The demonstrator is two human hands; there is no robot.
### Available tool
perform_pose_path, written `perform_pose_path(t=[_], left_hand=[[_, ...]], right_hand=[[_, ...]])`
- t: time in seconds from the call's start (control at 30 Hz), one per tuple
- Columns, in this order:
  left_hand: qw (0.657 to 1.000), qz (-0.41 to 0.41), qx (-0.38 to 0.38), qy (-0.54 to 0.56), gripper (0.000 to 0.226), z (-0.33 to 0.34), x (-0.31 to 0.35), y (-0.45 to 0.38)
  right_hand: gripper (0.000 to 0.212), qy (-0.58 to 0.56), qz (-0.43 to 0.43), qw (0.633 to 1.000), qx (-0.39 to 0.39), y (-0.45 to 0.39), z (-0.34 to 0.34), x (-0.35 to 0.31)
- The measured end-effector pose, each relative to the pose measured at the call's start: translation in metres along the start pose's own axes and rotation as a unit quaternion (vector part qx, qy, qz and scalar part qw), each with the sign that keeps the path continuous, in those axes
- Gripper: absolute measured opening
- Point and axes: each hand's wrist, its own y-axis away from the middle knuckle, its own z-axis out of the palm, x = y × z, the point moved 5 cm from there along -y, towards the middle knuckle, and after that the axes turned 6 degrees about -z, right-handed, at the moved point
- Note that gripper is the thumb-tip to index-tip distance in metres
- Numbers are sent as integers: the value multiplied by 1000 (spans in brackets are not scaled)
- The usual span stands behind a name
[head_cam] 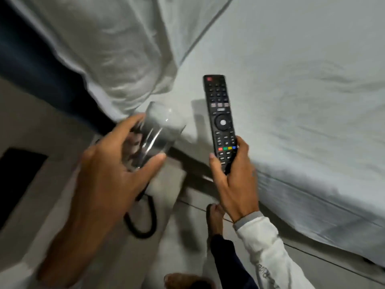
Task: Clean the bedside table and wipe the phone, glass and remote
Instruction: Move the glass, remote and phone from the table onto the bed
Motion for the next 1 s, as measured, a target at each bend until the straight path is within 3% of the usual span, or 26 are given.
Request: perform_pose_path(t=[0.1,0.2,0.43,0.63,0.73,0.83,1.0], left_hand=[[995,18,-4,99,75,74,64,-35],[992,38,-45,113,82,154,125,-65],[986,109,-93,-85,74,272,182,-98],[973,163,-44,-160,80,284,180,-102],[972,181,-42,-146,86,271,167,-103],[975,207,12,-78,75,239,142,-98],[980,169,91,-47,62,157,34,-72]], right_hand=[[52,29,59,993,95,-36,-55,31],[53,83,125,976,161,-67,-100,66],[54,285,241,910,178,-97,-139,137],[75,264,254,903,224,-92,-126,147],[75,284,227,896,256,-89,-128,130],[72,281,157,904,282,-87,-124,101],[67,215,-44,943,250,-76,-62,32]])
